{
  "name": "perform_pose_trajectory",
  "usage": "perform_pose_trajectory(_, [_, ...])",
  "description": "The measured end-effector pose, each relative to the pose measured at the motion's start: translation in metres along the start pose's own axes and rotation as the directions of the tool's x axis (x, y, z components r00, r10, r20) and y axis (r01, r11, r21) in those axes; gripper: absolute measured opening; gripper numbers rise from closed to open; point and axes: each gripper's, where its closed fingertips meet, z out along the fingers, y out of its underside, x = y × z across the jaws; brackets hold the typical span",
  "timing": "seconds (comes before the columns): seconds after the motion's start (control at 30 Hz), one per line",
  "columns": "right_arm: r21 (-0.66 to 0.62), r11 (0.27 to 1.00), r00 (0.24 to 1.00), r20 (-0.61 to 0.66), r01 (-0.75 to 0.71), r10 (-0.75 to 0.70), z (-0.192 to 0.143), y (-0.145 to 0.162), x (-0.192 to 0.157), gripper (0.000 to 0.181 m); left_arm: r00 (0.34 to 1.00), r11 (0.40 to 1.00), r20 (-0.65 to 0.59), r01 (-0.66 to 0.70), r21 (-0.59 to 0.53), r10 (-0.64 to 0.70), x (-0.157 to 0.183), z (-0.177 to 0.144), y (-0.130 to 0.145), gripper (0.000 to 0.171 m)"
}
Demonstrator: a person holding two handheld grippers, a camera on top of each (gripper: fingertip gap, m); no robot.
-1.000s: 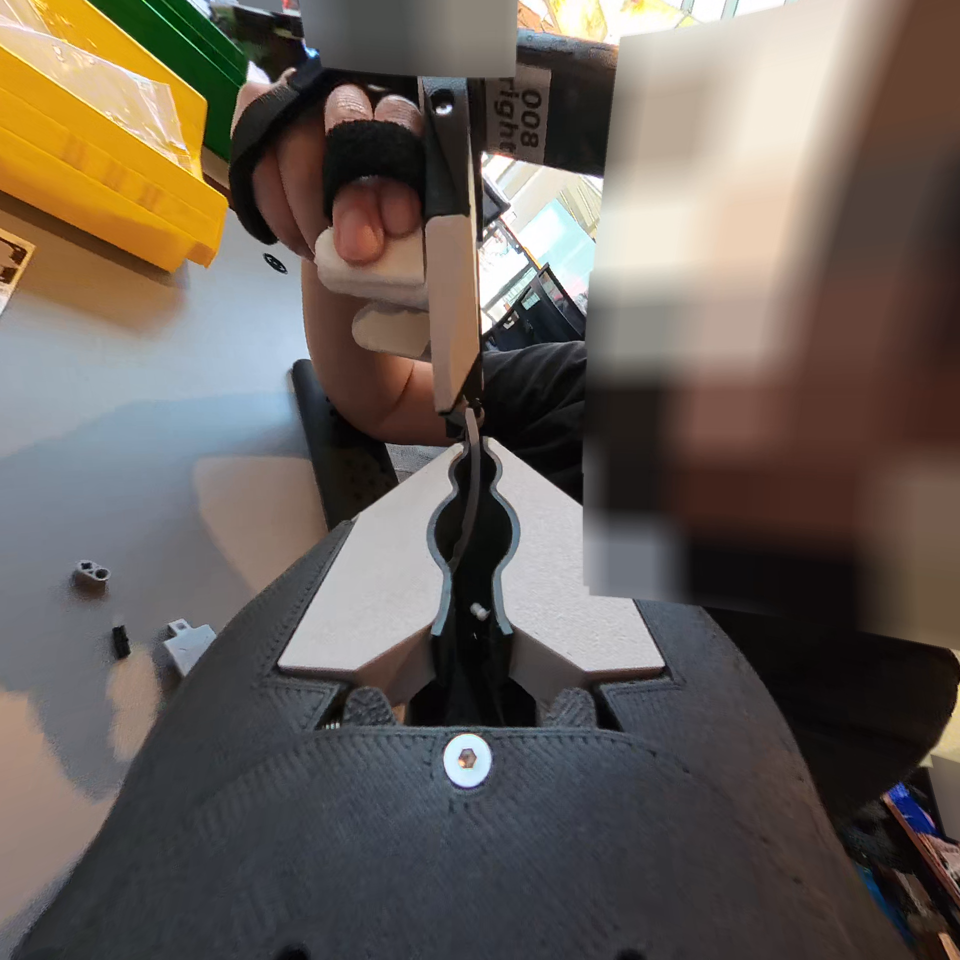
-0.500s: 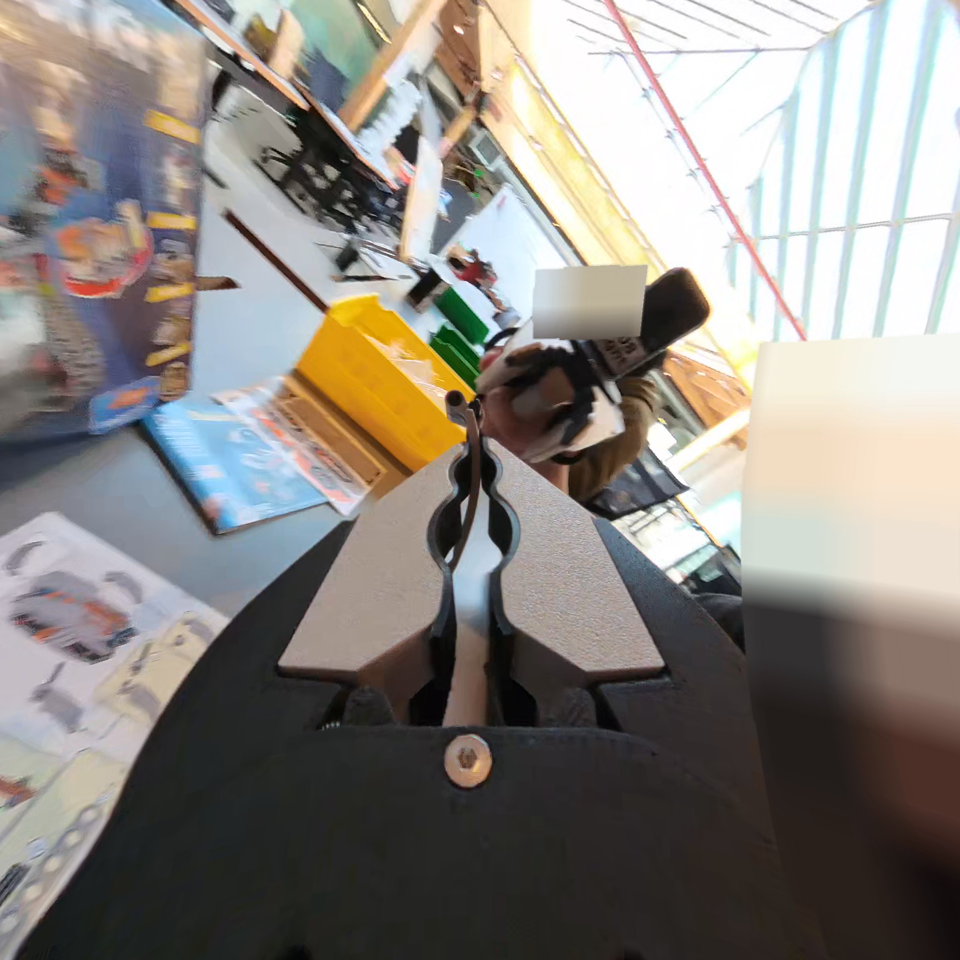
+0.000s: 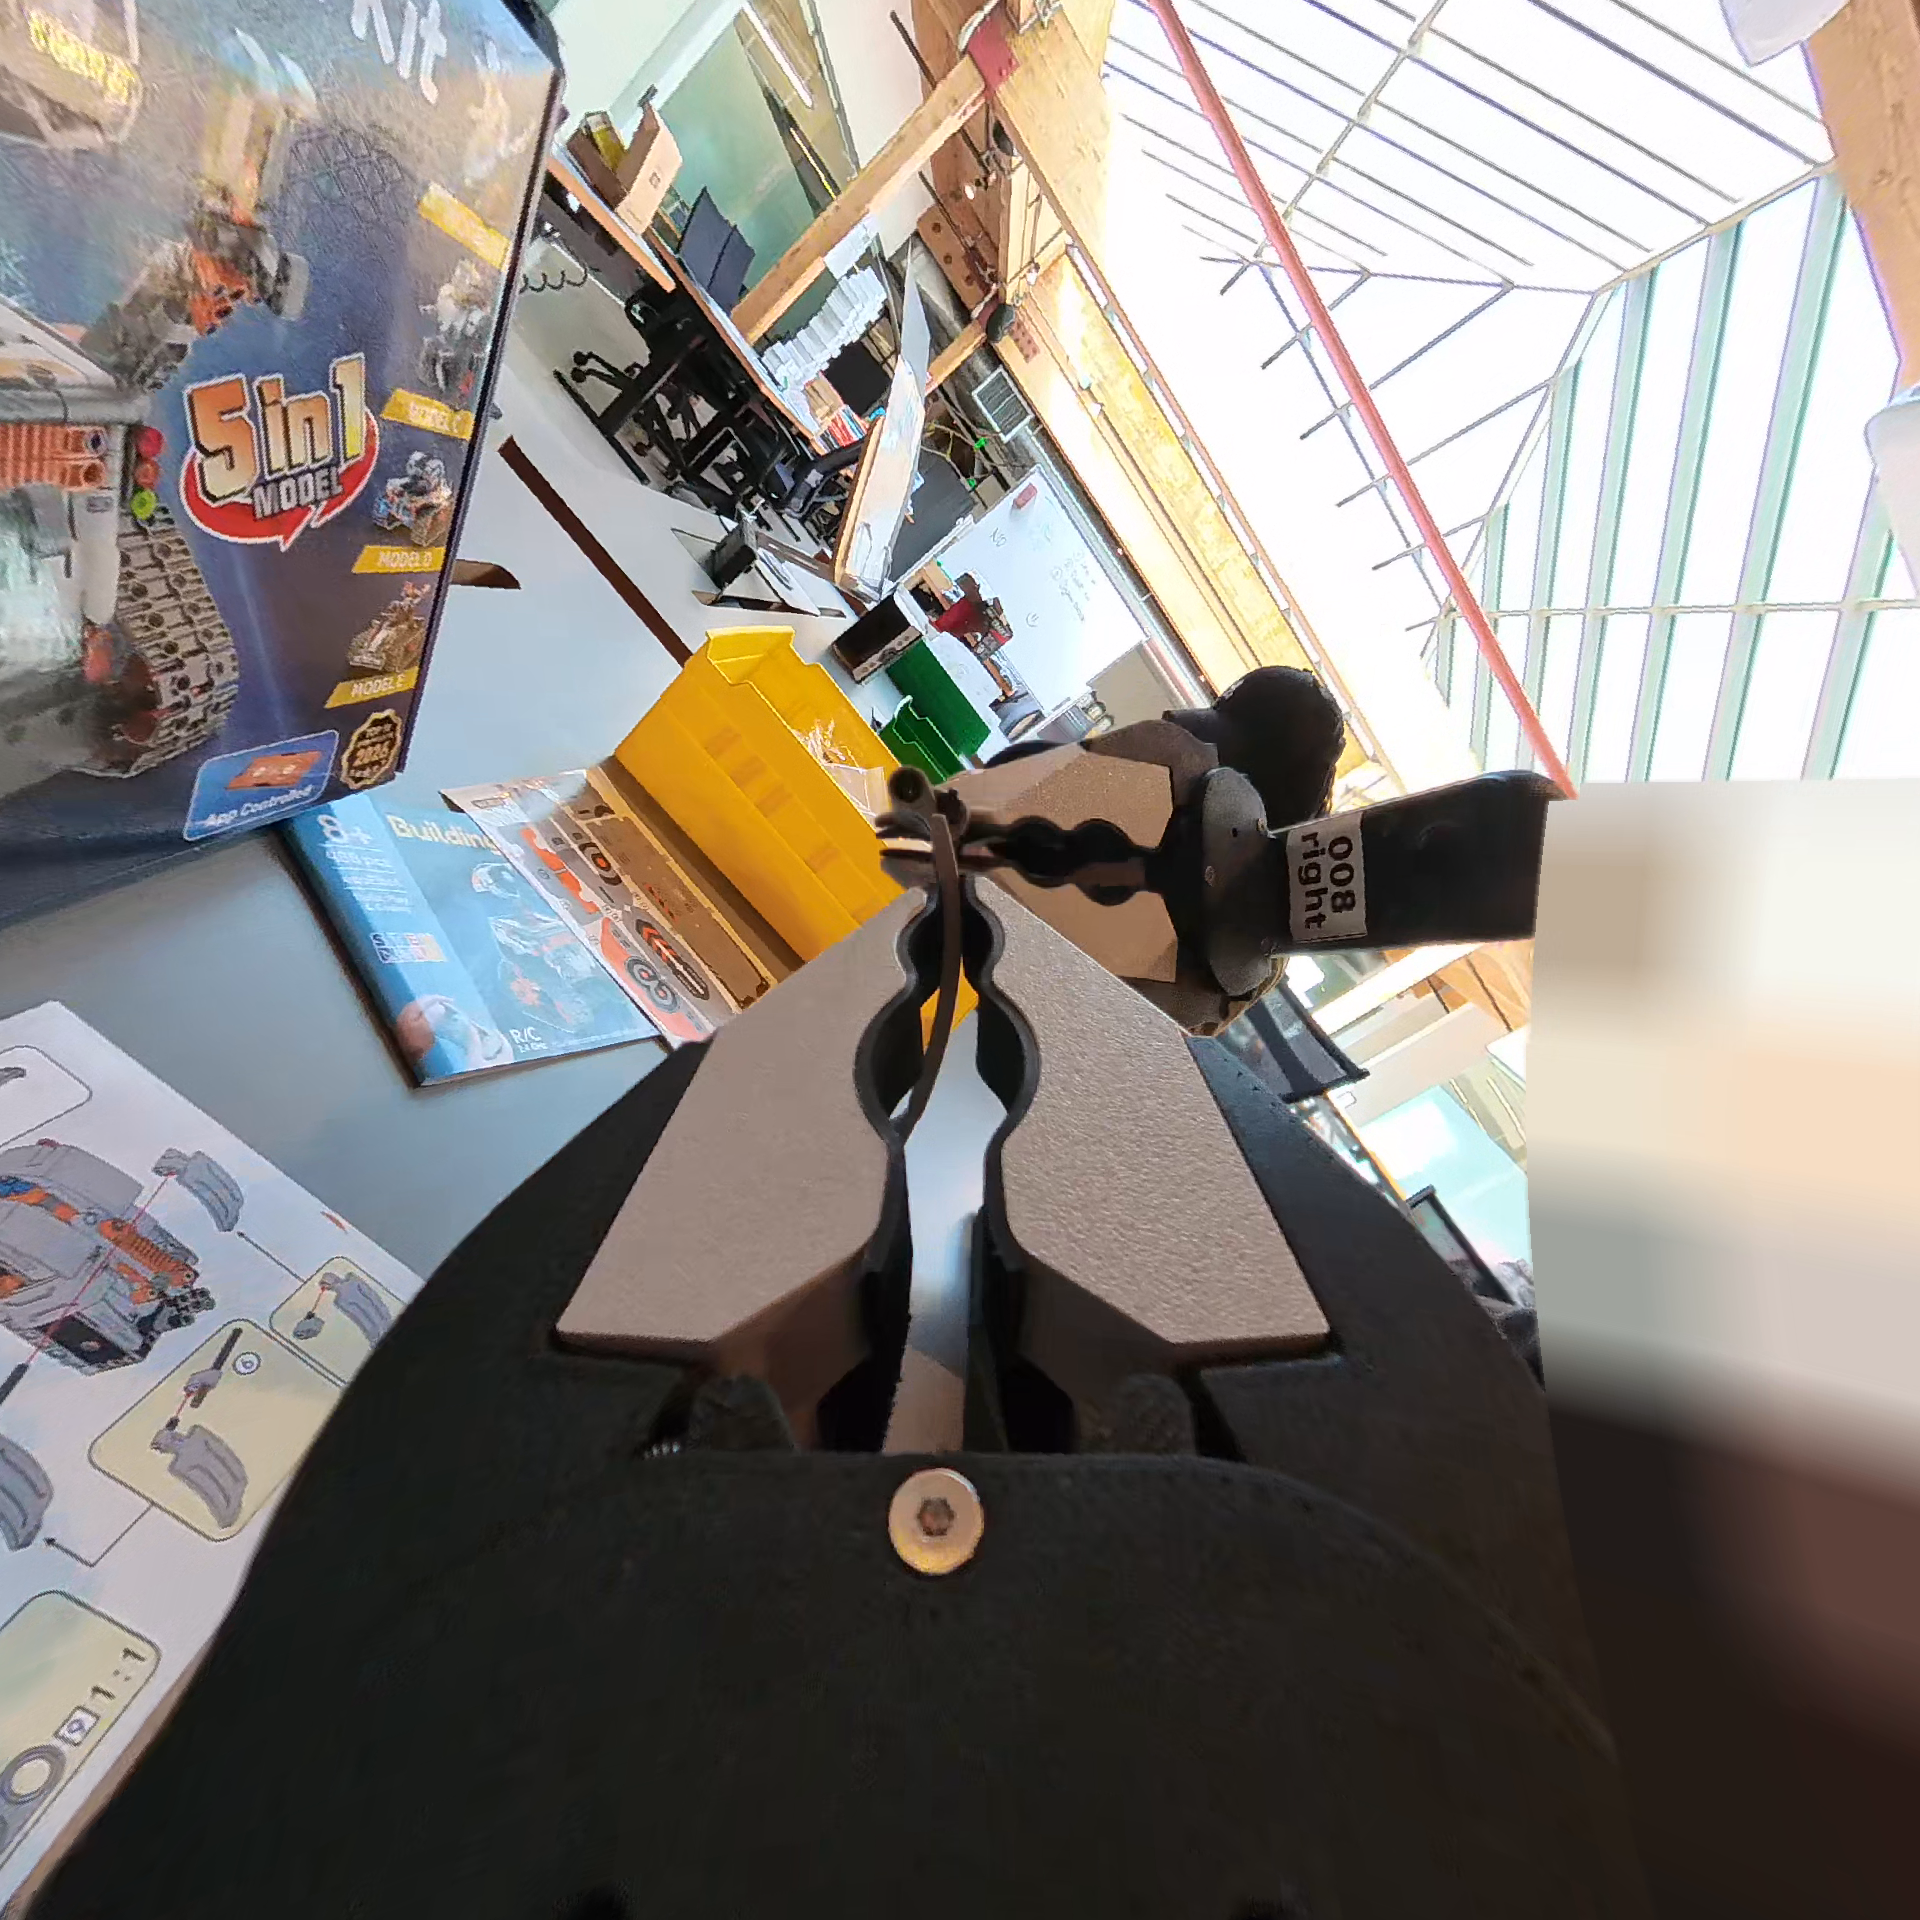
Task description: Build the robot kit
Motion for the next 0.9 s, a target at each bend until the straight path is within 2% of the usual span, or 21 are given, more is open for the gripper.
perform_pose_trajectory(0.13, [0.001, 1.000, 0.999, -0.022, 0.024, -0.024, -0.002, -0.003, 0.002, 0.001, 1.000, 1.000, -0.015, -0.015, -0.020, 0.015, 0.004, 0.000, 0.001, 0.000])
perform_pose_trajectory(0.3, [-0.005, 0.997, 0.996, -0.051, 0.074, -0.074, -0.009, -0.005, 0.007, 0.001, 1.000, 0.998, -0.031, 0.001, -0.060, -0.003, 0.009, -0.005, 0.002, 0.019])
perform_pose_trajectory(0.33, [-0.012, 0.996, 0.995, -0.044, 0.091, -0.092, -0.010, -0.004, 0.006, 0.001, 1.000, 0.998, -0.026, -0.006, -0.058, 0.004, 0.011, -0.009, -0.001, 0.017])
perform_pose_trajectory(0.47, [-0.063, 0.983, 0.983, -0.043, 0.173, -0.176, -0.010, 0.006, 0.005, 0.001, 0.989, 0.994, 0.102, -0.111, 0.023, 0.108, 0.012, -0.036, -0.026, 0.016])
perform_pose_trajectory(0.57, [-0.084, 0.977, 0.980, -0.014, 0.196, -0.198, -0.002, 0.014, -0.002, 0.001, 0.964, 0.969, 0.177, -0.222, 0.112, 0.201, 0.030, -0.060, -0.049, 0.017])
perform_pose_trajectory(0.67, [-0.077, 0.968, 0.971, 0.033, 0.239, -0.237, 0.008, 0.022, -0.014, 0.001, 0.919, 0.911, 0.267, -0.351, 0.219, 0.290, 0.054, -0.085, -0.072, 0.015])
perform_pose_trajectory(0.77, [-0.038, 0.940, 0.940, 0.053, 0.339, -0.337, 0.014, 0.024, -0.027, 0.001, 0.797, 0.774, 0.448, -0.560, 0.297, 0.405, 0.079, -0.112, -0.092, 0.006])
perform_pose_trajectory(0.83, [-0.005, 0.930, 0.928, 0.071, 0.367, -0.366, 0.015, 0.021, -0.035, 0.001, 0.707, 0.689, 0.535, -0.666, 0.286, 0.462, 0.095, -0.123, -0.097, 0.002])
perform_pose_trajectory(0.9, [-0.022, 0.930, 0.928, 0.072, 0.367, -0.365, 0.016, 0.023, -0.034, 0.001, 0.647, 0.651, 0.579, -0.719, 0.245, 0.496, 0.104, -0.126, -0.097, 0.000])
